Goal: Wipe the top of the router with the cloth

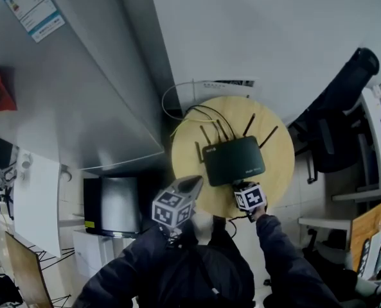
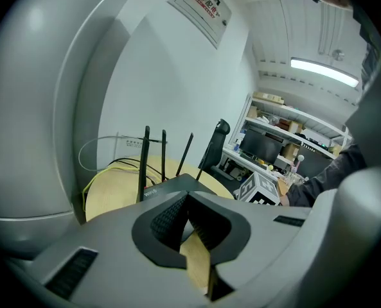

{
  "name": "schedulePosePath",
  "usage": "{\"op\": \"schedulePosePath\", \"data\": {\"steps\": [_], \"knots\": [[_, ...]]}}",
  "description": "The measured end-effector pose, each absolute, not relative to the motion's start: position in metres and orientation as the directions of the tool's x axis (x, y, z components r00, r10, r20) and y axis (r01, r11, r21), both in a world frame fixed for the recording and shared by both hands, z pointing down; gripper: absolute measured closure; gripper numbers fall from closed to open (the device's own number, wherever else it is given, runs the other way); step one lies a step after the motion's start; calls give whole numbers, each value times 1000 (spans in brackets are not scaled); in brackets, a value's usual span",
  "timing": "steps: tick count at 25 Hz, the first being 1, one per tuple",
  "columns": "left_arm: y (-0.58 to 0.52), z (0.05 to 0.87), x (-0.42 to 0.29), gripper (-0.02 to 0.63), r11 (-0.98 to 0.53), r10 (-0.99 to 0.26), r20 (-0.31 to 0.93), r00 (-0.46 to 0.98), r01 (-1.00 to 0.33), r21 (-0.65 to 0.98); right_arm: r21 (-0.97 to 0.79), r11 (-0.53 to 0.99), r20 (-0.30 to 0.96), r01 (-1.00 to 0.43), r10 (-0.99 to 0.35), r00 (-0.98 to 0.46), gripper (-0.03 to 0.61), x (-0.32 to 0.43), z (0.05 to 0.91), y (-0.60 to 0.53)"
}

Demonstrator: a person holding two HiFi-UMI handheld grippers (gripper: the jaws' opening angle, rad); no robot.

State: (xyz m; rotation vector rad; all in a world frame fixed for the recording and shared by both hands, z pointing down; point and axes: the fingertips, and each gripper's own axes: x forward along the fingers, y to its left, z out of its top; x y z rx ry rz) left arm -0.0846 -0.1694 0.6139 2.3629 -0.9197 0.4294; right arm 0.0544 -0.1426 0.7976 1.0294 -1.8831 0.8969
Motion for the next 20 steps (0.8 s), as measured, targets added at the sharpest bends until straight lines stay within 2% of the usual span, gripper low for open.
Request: {"op": "schedulePosePath", "data": {"steps": [16,20], "knots": [[-159,611,-153,612,-637,-493,474,730,-674,375,-296,382,814,-875,-379,-441,508,-52,788,-127],[-157,614,-157,612,-622,-499,490,715,-689,372,-453,187,756,-872,-438,-486,508,-57,780,-128]]}}
